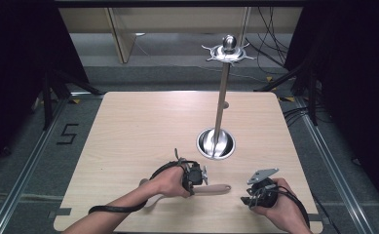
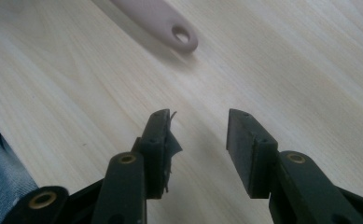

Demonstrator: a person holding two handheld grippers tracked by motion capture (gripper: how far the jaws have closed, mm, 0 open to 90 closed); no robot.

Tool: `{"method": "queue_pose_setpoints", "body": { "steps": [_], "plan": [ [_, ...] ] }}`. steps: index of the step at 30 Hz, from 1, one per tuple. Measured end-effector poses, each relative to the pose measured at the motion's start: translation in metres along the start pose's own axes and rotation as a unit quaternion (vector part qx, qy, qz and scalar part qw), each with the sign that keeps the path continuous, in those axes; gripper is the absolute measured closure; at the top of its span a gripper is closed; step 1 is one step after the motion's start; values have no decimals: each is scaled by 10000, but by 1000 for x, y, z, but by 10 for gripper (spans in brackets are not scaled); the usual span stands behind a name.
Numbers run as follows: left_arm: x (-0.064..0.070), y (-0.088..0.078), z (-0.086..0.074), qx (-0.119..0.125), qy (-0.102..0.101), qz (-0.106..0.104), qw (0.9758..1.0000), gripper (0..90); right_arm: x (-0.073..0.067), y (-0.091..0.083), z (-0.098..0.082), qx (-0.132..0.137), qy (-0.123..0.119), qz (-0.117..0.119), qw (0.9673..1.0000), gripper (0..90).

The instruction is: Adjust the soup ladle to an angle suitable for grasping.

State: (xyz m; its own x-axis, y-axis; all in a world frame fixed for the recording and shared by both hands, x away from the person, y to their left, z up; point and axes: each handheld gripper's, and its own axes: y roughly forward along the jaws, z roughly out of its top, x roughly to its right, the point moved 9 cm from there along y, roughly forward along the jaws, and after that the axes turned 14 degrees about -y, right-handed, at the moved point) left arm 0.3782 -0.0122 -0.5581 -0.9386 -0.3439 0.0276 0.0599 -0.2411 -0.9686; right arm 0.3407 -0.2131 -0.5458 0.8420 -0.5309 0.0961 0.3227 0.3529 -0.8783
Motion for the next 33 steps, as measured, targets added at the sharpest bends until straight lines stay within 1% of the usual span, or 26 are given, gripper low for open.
{"method": "queue_pose_setpoints", "body": {
  "steps": [2, 5, 7, 8, 11, 12, 13, 14, 15, 16, 17, 18, 19, 20, 21, 22, 23, 24, 25, 26, 27, 28, 29, 30, 31, 33],
  "plan": [
    [-1, -8, 1, 166, -62, 4, 9998, 764, 0, -1, -1, -25, 109, 9, 9999, 600],
    [-4, -20, 1, 461, -141, 4, 9988, 764, 1, -2, 0, 33, 128, -14, 9999, 598],
    [-8, -31, 0, 736, -257, 26, 9970, 765, 5, -2, 1, 125, 65, -118, 9998, 596],
    [-9, -35, -1, 820, -293, 28, 9962, 765, 6, -3, 1, 127, 135, -140, 9997, 595],
    [-14, -52, -4, 1220, -472, 29, 9914, 765, 7, -3, 1, 139, 257, -167, 9994, 585],
    [-14, -55, -5, 1388, -622, 17, 9884, 765, 8, -3, 1, 157, 246, -201, 9994, 582],
    [-15, -61, -5, 1634, -784, -1, 9834, 765, 8, -3, 1, 170, 253, -207, 9993, 579],
    [-17, -65, -7, 1733, -821, 4, 9815, 765, 8, -3, 1, 183, 260, -201, 9993, 575],
    [-18, -69, -9, 1874, -861, 7, 9785, 766, 9, -2, 2, 194, 262, -218, 9992, 574],
    [-21, -75, -12, 2033, -855, 40, 9754, 765, 9, -2, 2, 197, 266, -222, 9992, 573],
    [-25, -79, -12, 2253, -792, 72, 9710, 765, 8, -2, 2, 203, 319, -217, 9990, 571],
    [-26, -82, -17, 2246, -838, 60, 9708, 765, 9, -2, 2, 202, 270, -226, 9992, 571],
    [-28, -87, -20, 2407, -857, 80, 9668, 765, 8, -3, 2, 202, 311, -193, 9991, 571],
    [-28, -91, -20, 2747, -1131, 56, 9548, 766, 8, -3, 2, 207, 317, -189, 9991, 571],
    [-31, -95, -23, 2871, -1168, 63, 9507, 766, 9, -2, 2, 222, 269, -224, 9991, 571],
    [-32, -99, -26, 3016, -1217, 97, 9456, 766, 10, -1, 2, 225, 275, -233, 9991, 570],
    [-34, -102, -27, 3117, -1223, 106, 9422, 766, 10, -1, 2, 225, 275, -233, 9991, 570],
    [-35, -106, -30, 3234, -1329, 105, 9368, 766, 9, -1, 2, 213, 326, -205, 9990, 570],
    [-36, -109, -32, 3362, -1345, 116, 9321, 766, 9, -1, 2, 217, 326, -208, 9990, 569],
    [-38, -112, -35, 3399, -1373, 152, 9302, 766, 9, -1, 3, 221, 323, -218, 9990, 569],
    [-38, -115, -36, 3494, -1398, 124, 9264, 766, 9, -1, 2, 204, 263, -214, 9992, 569],
    [-39, -118, -39, 3620, -1411, 129, 9214, 766, 9, -1, 2, 211, 291, -216, 9991, 569],
    [-40, -120, -41, 3667, -1448, 129, 9189, 766, 9, -1, 3, 237, 336, -230, 9989, 569],
    [-41, -122, -43, 3721, -1503, 156, 9158, 766, 10, -1, 3, 262, 280, -270, 9989, 569],
    [-41, -124, -45, 3791, -1484, 117, 9133, 767, 10, -1, 3, 253, 312, -259, 9989, 568],
    [-42, -127, -48, 3825, -1506, 159, 9114, 767, 11, -1, 2, 271, 323, -276, 9987, 567]
  ]
}}
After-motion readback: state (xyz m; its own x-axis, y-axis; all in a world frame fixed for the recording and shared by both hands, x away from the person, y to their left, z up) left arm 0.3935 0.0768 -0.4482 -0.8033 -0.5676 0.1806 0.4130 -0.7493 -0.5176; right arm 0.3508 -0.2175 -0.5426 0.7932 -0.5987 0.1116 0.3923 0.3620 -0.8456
